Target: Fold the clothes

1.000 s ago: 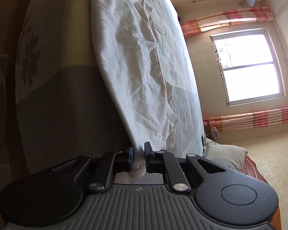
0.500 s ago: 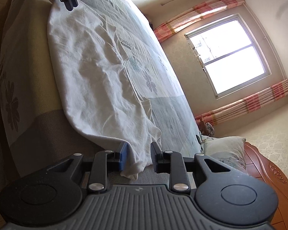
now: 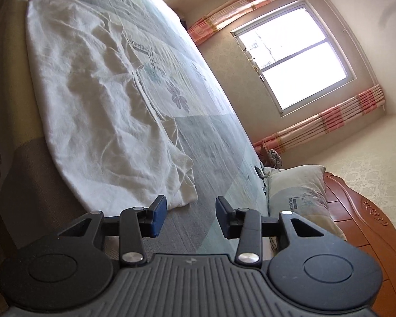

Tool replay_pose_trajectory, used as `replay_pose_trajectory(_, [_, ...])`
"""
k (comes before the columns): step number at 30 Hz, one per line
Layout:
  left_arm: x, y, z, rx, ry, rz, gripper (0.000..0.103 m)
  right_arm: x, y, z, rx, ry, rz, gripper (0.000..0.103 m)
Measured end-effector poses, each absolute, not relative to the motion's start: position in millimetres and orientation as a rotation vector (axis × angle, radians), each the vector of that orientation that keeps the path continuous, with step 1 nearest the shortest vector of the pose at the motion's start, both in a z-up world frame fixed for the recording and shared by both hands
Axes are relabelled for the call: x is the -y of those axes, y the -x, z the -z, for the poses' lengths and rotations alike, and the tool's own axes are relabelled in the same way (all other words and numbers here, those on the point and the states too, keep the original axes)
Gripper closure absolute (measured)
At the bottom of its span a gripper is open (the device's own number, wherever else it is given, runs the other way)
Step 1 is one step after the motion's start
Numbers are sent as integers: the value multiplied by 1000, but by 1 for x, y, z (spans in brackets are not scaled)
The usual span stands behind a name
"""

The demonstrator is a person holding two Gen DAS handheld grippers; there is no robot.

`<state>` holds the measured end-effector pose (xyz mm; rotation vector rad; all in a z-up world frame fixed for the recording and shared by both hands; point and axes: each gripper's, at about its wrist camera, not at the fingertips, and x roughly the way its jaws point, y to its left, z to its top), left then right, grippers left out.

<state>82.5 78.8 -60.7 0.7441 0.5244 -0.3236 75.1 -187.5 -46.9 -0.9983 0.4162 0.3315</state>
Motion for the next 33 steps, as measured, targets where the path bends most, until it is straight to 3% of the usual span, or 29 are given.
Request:
replay_pose_trajectory(6, [-93,-74,72,-602,-731,327,85,189,-75,80,-505,975,-444,52])
replay_pose_trajectory(11, [-80,-103,35,-538,-720,366,80,208,-103,52,-552,821,-468,48])
replay_pose_trajectory(14, [-62,-138,17,-507,-640,437,53,196,-140,29,-528,751,-493,46])
replay_pose_trajectory(15, [-57,-150,13,-505,-602,464,46,191,-152,22,-524,714,-518,39])
replay_pose_trajectory(17, [-52,-179,15,-567,-484,503,45,178,-180,15,-560,617,-603,21])
replay_pose_trajectory(18, [-50,-193,17,-598,-426,519,45,172,-195,13,-588,567,-651,20])
replay_pose_trajectory(25, [-95,-253,56,-805,-185,439,46,144,-264,39,-769,345,-707,20])
replay_pose_trajectory(33, [-128,-257,44,-864,-164,431,46,197,-298,48,-858,216,-593,20])
